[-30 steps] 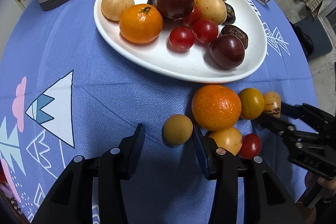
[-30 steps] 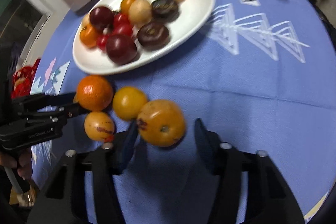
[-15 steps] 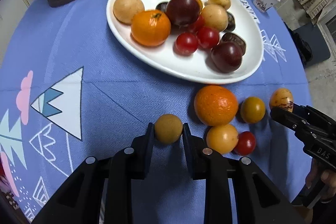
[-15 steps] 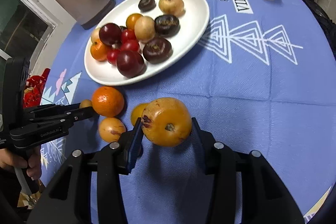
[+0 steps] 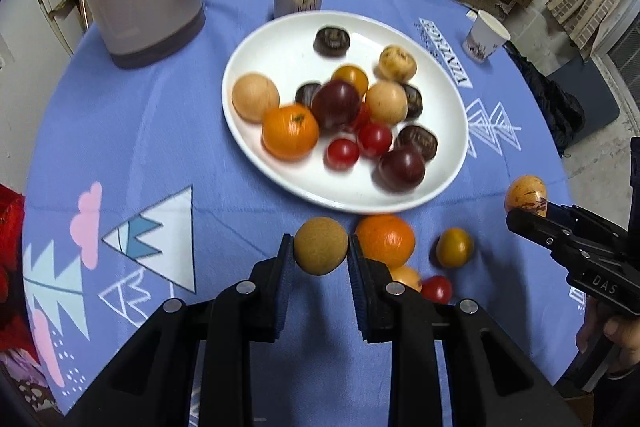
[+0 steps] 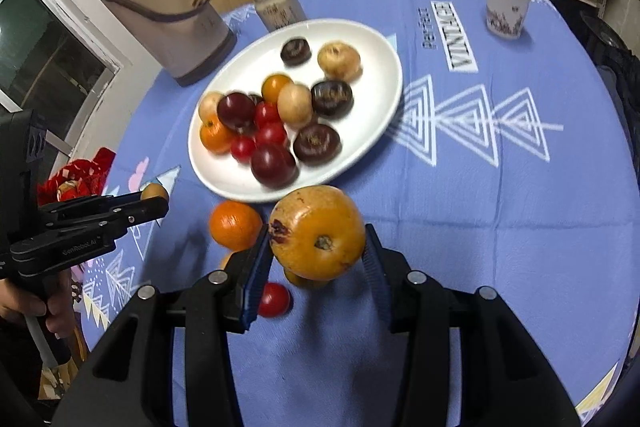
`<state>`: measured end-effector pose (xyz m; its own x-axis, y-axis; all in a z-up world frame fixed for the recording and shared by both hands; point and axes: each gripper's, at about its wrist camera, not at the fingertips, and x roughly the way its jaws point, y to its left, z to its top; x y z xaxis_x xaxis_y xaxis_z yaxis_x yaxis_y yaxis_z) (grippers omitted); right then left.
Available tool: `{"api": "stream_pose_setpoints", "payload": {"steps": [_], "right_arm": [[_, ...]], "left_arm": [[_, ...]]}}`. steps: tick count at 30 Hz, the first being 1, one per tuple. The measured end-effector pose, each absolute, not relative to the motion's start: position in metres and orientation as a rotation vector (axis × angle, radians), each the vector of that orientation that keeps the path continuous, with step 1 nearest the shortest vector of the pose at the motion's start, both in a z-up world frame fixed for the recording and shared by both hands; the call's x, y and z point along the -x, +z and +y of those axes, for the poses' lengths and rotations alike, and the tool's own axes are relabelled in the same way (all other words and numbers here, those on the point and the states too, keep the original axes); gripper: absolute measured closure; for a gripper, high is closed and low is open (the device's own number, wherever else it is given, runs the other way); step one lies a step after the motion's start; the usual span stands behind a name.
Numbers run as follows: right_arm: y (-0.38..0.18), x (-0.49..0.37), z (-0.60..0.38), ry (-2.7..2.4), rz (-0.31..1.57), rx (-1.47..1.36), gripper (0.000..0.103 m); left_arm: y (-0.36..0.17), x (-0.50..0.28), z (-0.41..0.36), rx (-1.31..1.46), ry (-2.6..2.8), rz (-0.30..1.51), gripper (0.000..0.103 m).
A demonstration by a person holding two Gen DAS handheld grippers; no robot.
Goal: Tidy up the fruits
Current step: 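Carry both fruits onto the plate and open both tools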
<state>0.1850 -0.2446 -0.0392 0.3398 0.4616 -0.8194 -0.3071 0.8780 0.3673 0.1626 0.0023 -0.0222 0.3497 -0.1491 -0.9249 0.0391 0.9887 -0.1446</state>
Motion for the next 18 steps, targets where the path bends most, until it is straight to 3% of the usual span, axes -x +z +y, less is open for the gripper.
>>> {"api": "stream_pose_setpoints", "payload": {"steps": [9,18], "right_arm": [[-0.023,-0.229,-0.232,0.531,1.056,-0.175,0.059],[-0.045,-0.279,-0.207,0.546,1.083,-0.199,0.059]], "left_arm": [[-0.004,-0.207,-0.002,0.067,-0.122,1.151,0.076],[-0.016,-0.266,0.000,0.065,-0.103,1.153,0.076]]}}
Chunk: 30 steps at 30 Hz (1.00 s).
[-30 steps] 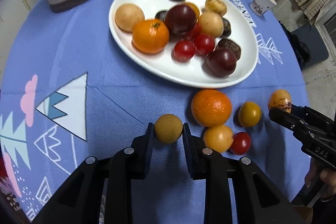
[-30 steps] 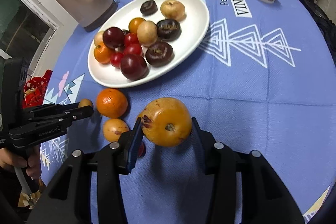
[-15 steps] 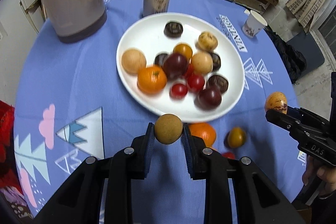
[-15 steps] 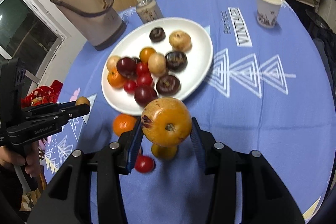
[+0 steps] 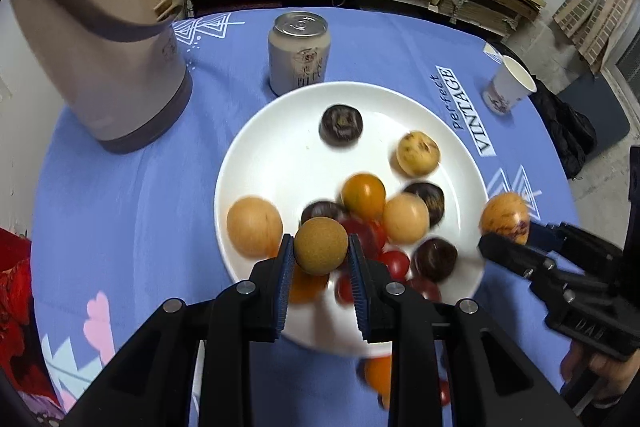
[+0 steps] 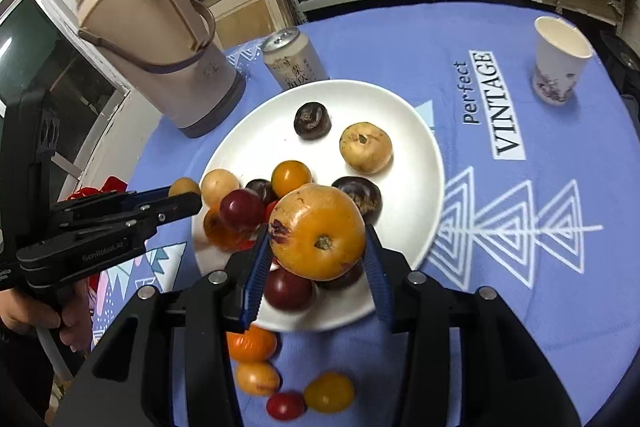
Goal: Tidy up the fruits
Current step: 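Carry both fruits onto the plate and open both tools, then move both open tools back to the remaining fruits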
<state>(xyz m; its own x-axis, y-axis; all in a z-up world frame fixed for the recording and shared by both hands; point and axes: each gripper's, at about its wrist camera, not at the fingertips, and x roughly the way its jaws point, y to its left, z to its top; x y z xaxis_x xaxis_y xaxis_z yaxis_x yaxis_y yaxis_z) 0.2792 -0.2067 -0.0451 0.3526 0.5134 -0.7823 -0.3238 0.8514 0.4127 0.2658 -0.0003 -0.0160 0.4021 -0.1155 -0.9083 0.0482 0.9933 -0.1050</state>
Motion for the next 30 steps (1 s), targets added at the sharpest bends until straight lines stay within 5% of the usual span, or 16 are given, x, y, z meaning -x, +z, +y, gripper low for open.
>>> {"api": "stream_pose_setpoints", "payload": {"steps": [9,13,30], "right_arm": [[-0.078,-0.307,-0.198,0.501,1.124,-0.183,0.059],[-0.082,-0.308,-0.200,0.493,1.126,-0.192,0.057],[-0.060,-0.261,-0.231,0.463,1.108,-0.221,0.047]], "left_arm": [[-0.039,-0.305,0.004,0.077,-0.069,1.187,0.075],[-0.042,-0.311,0.007,0.090,-0.036,1.183,0.048],[-0.023,-0.259,0.003,0.087,-0.044,1.181,0.043]]}}
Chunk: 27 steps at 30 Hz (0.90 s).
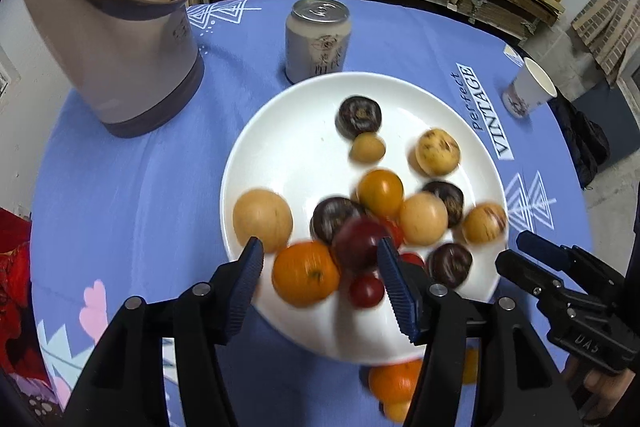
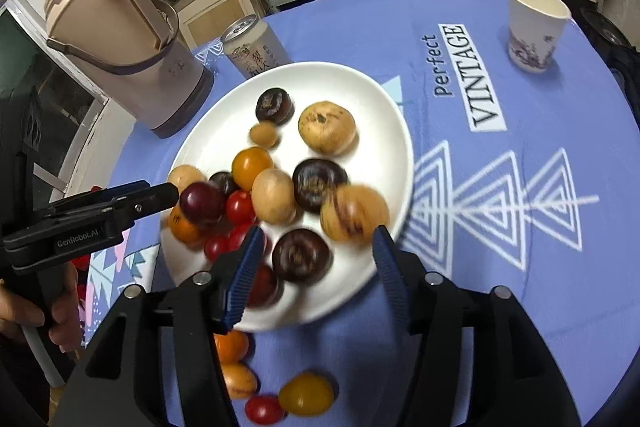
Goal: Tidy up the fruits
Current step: 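Move both open tools back to the remaining fruits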
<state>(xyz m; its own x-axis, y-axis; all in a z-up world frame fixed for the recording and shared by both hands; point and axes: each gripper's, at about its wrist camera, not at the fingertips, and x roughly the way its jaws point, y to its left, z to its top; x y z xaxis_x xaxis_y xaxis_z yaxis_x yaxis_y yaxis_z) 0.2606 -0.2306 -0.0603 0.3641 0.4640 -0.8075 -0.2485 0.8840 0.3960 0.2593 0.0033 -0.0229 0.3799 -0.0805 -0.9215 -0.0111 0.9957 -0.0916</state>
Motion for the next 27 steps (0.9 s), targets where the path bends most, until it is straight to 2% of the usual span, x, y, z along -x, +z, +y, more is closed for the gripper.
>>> {"api": "stream_pose_setpoints", "payload": {"steps": [8,18,19,22,27], "right_arm": [[-0.064,-0.202,-0.242,0.493,1.158,-0.162,0.046],[-0.086,-0.162,-0.227,0.528,1.217,-0.093,0.046],[-0.088,-0.161,-0.224,0.533,1.220,-0.084,0.047],[-0.093,-0.161,-0.215,0.521,1.219,-0.045,0.060],[-0.106,-0.165,-0.211,0.497,1.228,-0.035,0.060]], "left_arm": [[-0.022,-0.210,-0.005,0.093,-0.067,1.206,0.043],[-0.049,-0.149,-0.008,0.113,-0.064,1.293,0.043],[-0.050,-0.145,-0.008,0.112,-0.063,1.298,0.043],[-0.053,-0.137,-0.009,0.102,-0.053,1.306,0.043],[-0.057,-0.132,-0.014,0.095,-0.056,1.319,0.043]]}}
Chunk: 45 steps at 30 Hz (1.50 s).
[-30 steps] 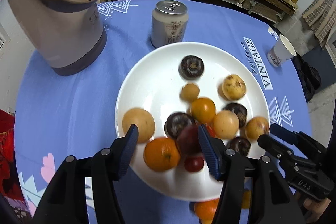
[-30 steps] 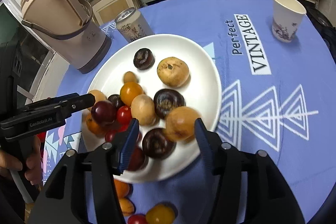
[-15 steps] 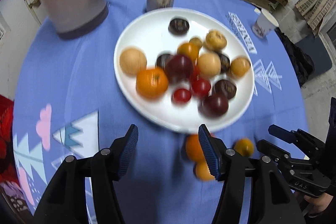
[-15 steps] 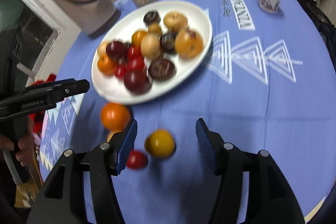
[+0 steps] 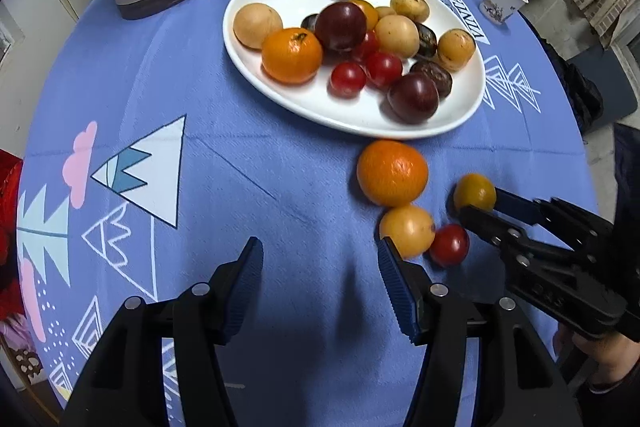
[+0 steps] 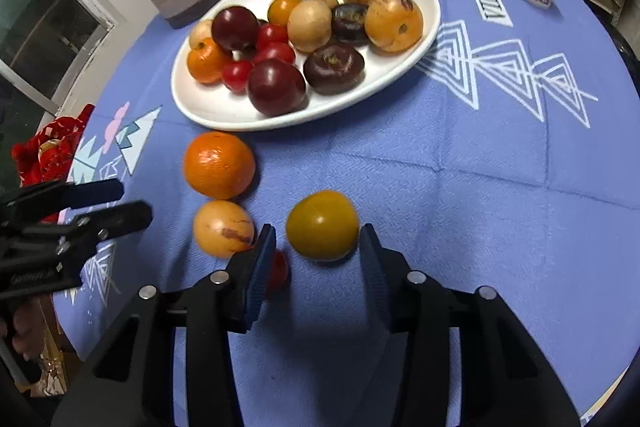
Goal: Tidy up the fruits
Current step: 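Move both open tools back to the remaining fruits, then grasp a pale yellow fruit with the left tool while the right tool grasps a yellow-orange tomato, then carry both fruits onto the plate and open both tools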
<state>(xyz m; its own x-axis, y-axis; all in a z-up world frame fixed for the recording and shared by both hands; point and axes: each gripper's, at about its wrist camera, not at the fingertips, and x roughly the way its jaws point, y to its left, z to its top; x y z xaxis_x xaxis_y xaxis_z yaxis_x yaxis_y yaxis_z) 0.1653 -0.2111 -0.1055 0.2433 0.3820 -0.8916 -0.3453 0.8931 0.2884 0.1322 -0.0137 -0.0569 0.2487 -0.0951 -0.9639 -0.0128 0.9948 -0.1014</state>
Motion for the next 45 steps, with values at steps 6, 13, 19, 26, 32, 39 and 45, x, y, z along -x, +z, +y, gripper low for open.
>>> {"api": "stream_pose_setpoints", "payload": {"steps": [6,13,19,26,32,39,45], "right_arm": [[-0.104,-0.163,-0.223,0.498,1.226,-0.089,0.065],[-0.095,-0.151,-0.254,0.479,1.230,-0.151,0.065],[-0.095,-0.141,-0.267,0.467,1.241,-0.174,0.065],[-0.093,-0.141,-0.264,0.485,1.239,-0.170,0.065],[-0.085,-0.141,-0.258,0.508,1.224,-0.165,0.065],[-0.055,-0.151,-0.256,0.536,1.155,-0.179,0.065],[-0.028,-0.168,-0.248,0.569,1.095,-0.177,0.065]], "left_arm": [[-0.062,-0.132,-0.026,0.076,-0.083,1.335,0.040],[-0.071,-0.136,-0.049,0.064,-0.149,1.346,0.040],[-0.091,-0.145,-0.058,0.089,-0.186,1.378,0.052],[-0.100,-0.148,-0.076,0.021,-0.207,1.378,0.063],[-0.091,-0.140,-0.059,0.051,-0.184,1.378,0.064],[-0.043,-0.135,-0.036,0.101,-0.185,1.288,0.064],[-0.008,-0.155,-0.025,0.107,-0.173,1.204,0.064]]}}
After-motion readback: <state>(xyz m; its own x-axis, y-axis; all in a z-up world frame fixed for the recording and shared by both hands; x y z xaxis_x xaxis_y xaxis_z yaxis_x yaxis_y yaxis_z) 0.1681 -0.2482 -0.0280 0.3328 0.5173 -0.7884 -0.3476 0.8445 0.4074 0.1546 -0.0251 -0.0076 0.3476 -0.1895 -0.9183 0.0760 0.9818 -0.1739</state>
